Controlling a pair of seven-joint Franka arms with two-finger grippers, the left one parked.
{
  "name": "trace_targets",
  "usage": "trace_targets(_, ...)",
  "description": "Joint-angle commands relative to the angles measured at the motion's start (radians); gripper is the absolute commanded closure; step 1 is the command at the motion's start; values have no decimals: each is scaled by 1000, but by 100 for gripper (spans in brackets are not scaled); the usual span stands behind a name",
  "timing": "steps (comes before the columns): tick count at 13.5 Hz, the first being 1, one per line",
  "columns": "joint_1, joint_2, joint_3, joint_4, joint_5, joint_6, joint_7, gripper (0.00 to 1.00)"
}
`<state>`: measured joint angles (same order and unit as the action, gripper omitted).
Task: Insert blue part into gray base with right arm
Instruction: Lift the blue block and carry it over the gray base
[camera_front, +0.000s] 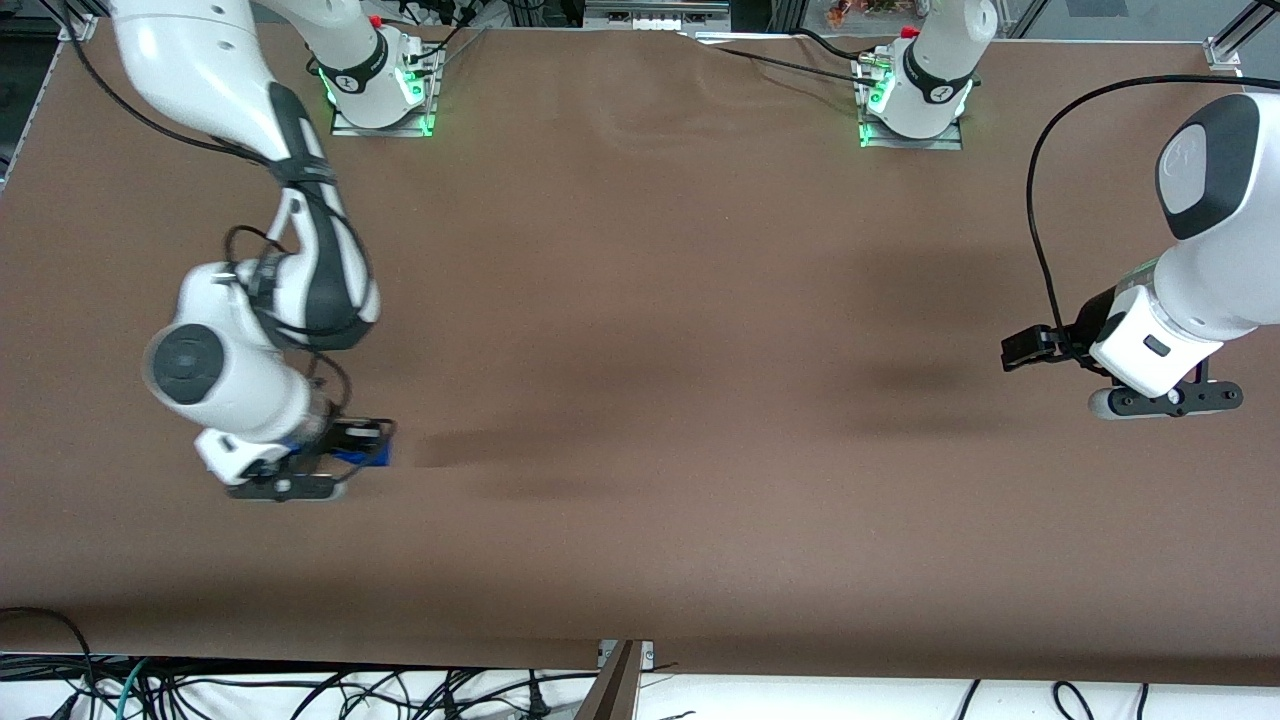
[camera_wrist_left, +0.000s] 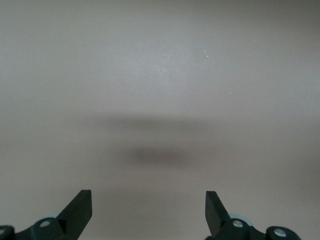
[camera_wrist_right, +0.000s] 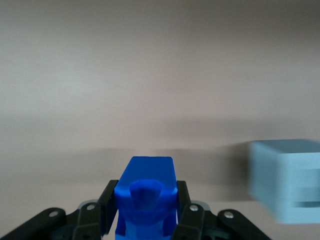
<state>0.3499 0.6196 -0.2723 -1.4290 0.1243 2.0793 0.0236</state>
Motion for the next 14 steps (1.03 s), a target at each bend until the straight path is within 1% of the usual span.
trace_targets(1,-37,-18,-62,1,17,-24,-175,62)
trace_targets(3,-104,-18,-64,1,18,-25,-250,62)
trace_targets(6,-156,-11,-62,-1,20,-18,-330,62)
trace_targets(7,-173,-5,-61,-1,41,-13,-353,62)
trace_targets(8,-175,-1,-62,-1,78,-11,-391,62)
trace_targets(9,-177,5,-62,-1,101,-11,-410,62)
trace_targets(14,-184,22,-64,-7,100,-11,-418,62)
